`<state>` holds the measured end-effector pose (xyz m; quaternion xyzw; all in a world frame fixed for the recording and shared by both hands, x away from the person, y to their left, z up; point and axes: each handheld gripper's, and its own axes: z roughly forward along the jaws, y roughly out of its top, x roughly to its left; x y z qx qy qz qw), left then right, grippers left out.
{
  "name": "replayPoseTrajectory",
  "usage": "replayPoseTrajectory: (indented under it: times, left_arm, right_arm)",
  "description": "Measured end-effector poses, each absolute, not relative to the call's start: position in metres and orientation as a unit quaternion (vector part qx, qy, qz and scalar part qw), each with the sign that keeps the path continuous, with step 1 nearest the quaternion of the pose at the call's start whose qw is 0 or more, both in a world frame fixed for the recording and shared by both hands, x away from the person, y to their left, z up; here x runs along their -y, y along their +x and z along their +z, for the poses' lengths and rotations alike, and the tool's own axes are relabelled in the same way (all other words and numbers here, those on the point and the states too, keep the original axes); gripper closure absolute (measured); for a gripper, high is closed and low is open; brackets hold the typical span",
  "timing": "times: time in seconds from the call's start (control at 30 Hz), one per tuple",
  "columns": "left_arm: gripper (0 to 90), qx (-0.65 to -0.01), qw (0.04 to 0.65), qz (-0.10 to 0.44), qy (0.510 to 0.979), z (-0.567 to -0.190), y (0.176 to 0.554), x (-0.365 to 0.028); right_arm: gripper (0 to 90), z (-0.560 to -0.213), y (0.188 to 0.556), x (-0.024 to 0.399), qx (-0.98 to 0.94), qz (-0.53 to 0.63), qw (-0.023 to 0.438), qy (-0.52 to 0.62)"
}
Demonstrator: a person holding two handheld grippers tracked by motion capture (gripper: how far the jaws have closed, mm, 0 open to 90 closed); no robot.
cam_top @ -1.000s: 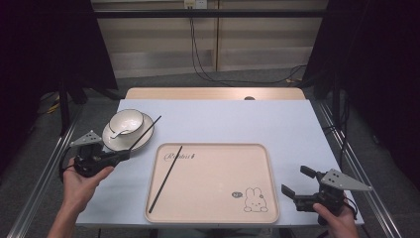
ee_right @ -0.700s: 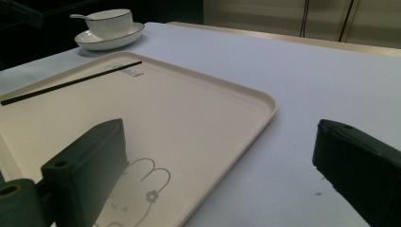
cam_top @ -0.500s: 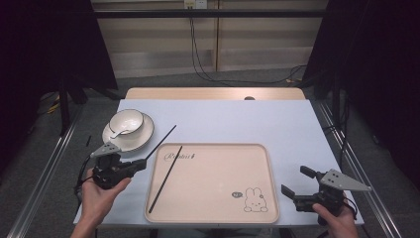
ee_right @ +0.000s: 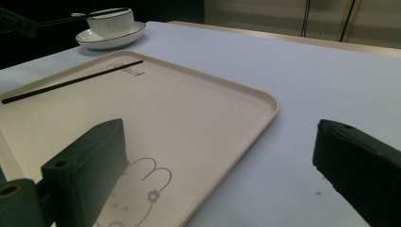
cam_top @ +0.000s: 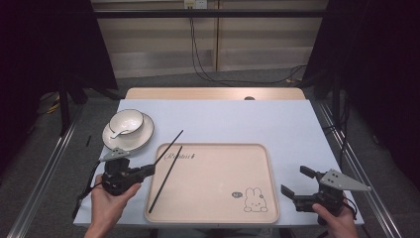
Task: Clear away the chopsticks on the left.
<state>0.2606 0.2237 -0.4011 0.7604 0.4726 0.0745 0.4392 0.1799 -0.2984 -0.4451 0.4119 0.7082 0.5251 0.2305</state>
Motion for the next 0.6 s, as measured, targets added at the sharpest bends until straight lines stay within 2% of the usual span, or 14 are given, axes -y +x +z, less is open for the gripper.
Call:
replayPoseTrajectory:
  times: [0.6]
  left_arm:
    - [85.7, -0.51, 0.403, 0.068, 0.757, -0.432, 0.252, -0.195]
  right_arm:
    - [3.8, -0.445, 0.18, 0.298, -0.709, 0.525, 0.228, 0.411]
